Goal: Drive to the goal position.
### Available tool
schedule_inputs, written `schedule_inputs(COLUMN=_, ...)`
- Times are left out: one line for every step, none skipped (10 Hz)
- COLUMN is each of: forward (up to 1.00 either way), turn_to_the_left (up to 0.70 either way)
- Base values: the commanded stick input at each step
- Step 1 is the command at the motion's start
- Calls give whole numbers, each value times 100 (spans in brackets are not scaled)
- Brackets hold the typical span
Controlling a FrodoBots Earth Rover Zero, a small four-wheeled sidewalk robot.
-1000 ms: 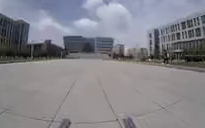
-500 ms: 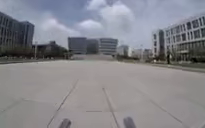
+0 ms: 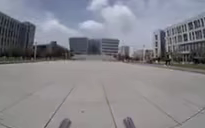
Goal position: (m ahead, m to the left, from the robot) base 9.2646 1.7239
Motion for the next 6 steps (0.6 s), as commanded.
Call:
schedule_inputs(forward=100, turn_to_the_left=0)
schedule_inputs(forward=100, turn_to_the_left=0)
schedule_inputs(forward=100, turn_to_the_left=0)
schedule_inputs(forward=100, turn_to_the_left=0)
schedule_inputs(forward=100, turn_to_the_left=0)
schedule_inputs(forward=100, turn_to_the_left=0)
